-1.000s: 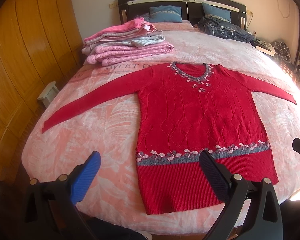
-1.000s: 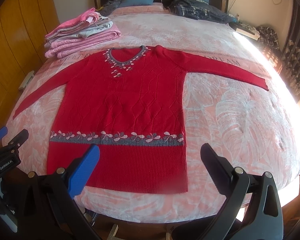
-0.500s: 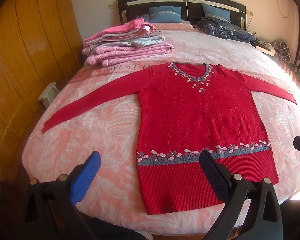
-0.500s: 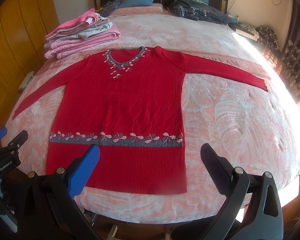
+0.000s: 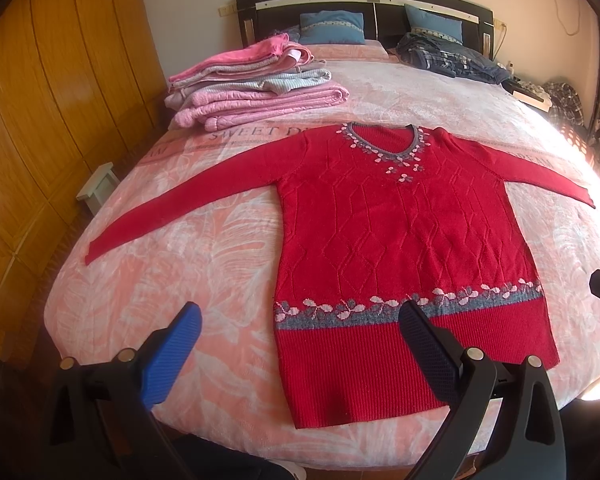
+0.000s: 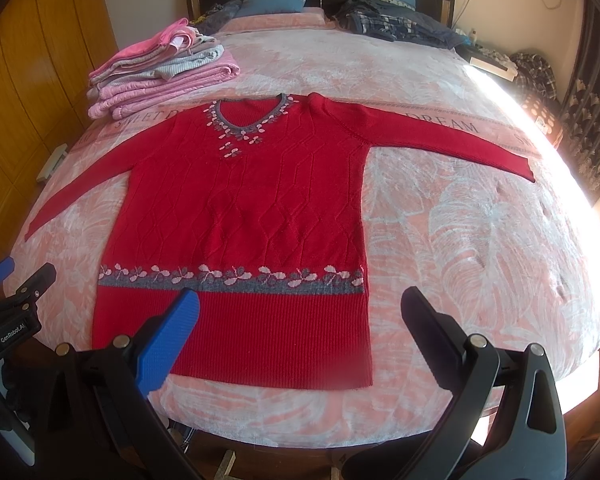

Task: Fold small clothes

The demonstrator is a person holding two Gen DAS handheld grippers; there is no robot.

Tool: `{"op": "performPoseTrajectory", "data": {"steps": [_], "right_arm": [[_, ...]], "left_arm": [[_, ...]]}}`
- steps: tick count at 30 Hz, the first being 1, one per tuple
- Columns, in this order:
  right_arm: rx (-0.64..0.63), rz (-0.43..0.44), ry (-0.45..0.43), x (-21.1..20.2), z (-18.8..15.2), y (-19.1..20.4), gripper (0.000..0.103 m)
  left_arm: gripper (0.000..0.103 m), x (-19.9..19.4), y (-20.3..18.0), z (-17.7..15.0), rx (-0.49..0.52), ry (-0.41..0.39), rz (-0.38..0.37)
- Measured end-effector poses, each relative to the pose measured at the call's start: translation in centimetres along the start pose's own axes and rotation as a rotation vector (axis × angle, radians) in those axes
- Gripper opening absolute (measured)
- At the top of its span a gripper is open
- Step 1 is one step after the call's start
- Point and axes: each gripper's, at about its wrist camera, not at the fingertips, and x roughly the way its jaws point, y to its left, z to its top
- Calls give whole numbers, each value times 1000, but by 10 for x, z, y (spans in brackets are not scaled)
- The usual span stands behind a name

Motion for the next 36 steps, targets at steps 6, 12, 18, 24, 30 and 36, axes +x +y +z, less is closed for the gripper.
{"op": "performPoseTrajectory", "data": {"steps": [6, 12, 18, 24, 30, 36], "right_arm": [[1, 0, -1, 0, 0, 0, 100], [1, 0, -1, 0, 0, 0, 100], [2, 2, 1, 0, 1, -1, 100], [5, 5, 0, 0, 0, -3, 100], [5, 5, 1, 0, 0, -3, 100], [69, 36, 7, 15, 23, -34, 100]], "left_arm": [[99, 0, 0, 0, 1, 0, -1], [99, 0, 0, 0, 1, -1, 1], [99, 1, 0, -1, 2, 1, 0], [99, 3, 2, -3, 0, 8, 2], [99, 4, 1, -3, 4, 11, 5], [99, 21, -6, 19, -4, 16, 14]]}}
